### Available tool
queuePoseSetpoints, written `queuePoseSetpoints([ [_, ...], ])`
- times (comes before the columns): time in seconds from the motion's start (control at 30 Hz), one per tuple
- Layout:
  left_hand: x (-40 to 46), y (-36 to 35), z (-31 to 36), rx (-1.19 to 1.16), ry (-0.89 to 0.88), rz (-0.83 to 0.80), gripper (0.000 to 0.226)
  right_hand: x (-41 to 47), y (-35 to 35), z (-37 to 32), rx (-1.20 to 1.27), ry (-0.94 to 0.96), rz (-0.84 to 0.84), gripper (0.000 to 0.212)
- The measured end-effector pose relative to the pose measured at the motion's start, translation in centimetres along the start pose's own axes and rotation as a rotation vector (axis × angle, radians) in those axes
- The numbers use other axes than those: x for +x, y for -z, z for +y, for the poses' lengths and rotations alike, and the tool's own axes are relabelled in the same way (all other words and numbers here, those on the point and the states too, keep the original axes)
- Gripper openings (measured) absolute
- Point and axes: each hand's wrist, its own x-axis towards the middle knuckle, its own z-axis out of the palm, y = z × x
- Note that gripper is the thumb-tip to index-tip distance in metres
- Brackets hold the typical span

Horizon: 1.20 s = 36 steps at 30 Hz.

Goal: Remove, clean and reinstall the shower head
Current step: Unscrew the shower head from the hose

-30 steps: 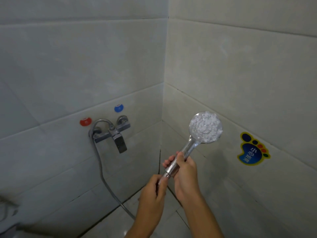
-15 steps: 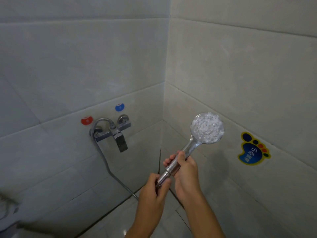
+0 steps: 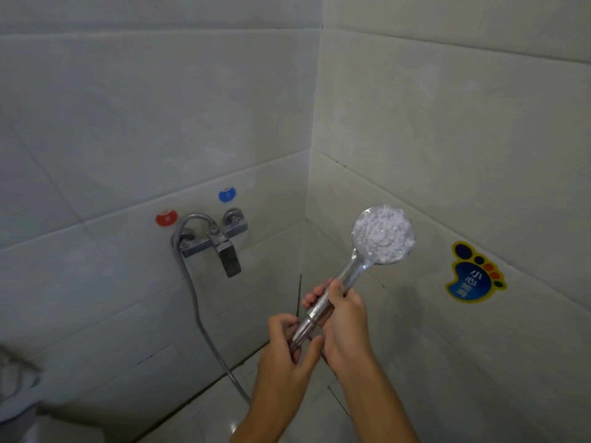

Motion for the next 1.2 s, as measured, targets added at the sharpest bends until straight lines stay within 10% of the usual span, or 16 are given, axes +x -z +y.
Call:
queuePoseSetpoints([
  [1.2, -2.1, 0.6, 0.2, 0.068, -0.043, -0.055, 0.028, -2.1, 0.7, 0.1, 0.002, 0.004, 0.004, 0.018],
])
